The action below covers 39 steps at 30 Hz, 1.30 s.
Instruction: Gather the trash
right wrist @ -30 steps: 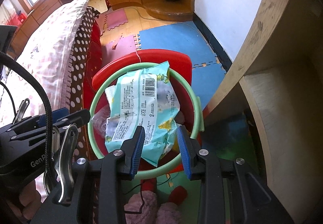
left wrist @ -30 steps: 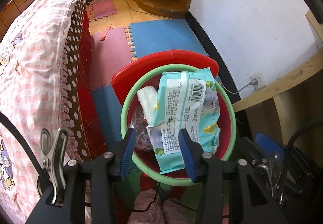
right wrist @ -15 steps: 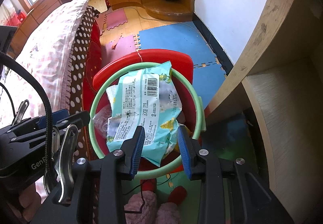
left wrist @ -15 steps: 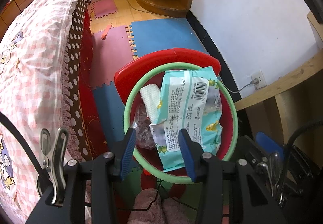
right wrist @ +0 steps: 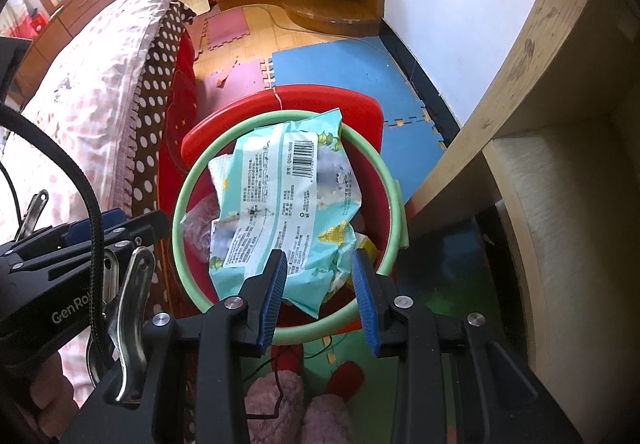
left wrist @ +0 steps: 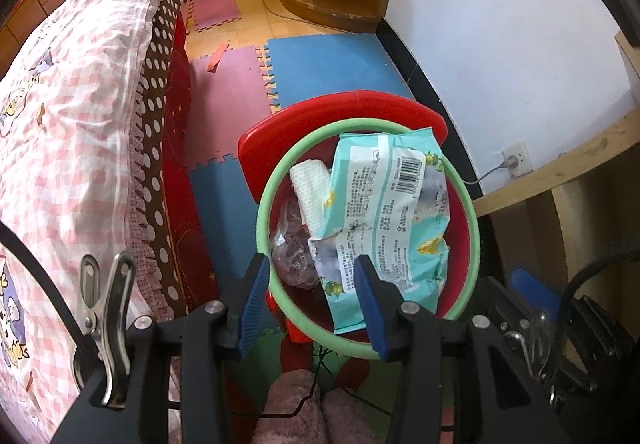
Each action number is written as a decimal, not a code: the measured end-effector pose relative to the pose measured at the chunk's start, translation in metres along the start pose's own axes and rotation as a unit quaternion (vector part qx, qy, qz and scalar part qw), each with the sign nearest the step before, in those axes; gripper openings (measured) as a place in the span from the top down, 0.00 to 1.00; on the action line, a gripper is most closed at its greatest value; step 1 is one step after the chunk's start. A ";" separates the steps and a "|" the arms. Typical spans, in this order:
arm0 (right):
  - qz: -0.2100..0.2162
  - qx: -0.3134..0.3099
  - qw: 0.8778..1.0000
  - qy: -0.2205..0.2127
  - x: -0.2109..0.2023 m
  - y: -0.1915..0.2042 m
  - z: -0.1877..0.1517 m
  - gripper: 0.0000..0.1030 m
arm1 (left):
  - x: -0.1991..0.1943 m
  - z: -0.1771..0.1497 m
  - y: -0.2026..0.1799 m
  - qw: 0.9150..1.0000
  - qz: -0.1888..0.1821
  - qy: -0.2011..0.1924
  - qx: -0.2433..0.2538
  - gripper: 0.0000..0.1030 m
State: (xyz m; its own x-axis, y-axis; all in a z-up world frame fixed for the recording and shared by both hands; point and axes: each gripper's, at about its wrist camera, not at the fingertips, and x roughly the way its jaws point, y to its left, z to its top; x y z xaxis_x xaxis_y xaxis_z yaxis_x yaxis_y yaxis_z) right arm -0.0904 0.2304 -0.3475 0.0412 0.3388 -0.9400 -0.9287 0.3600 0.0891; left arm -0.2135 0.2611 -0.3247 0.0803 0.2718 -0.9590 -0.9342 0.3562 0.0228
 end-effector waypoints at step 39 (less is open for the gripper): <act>-0.008 -0.008 1.000 0.009 0.001 0.014 -0.003 0.66 | 0.000 -0.003 0.013 1.000 0.002 0.002 -0.007 0.56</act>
State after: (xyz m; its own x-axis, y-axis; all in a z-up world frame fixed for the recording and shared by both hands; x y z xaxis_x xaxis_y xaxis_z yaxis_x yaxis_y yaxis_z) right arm -0.1046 0.2333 -0.3481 0.0492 0.3170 -0.9472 -0.9340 0.3505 0.0688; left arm -0.2269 0.2627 -0.3254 0.0757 0.2697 -0.9600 -0.9393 0.3425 0.0221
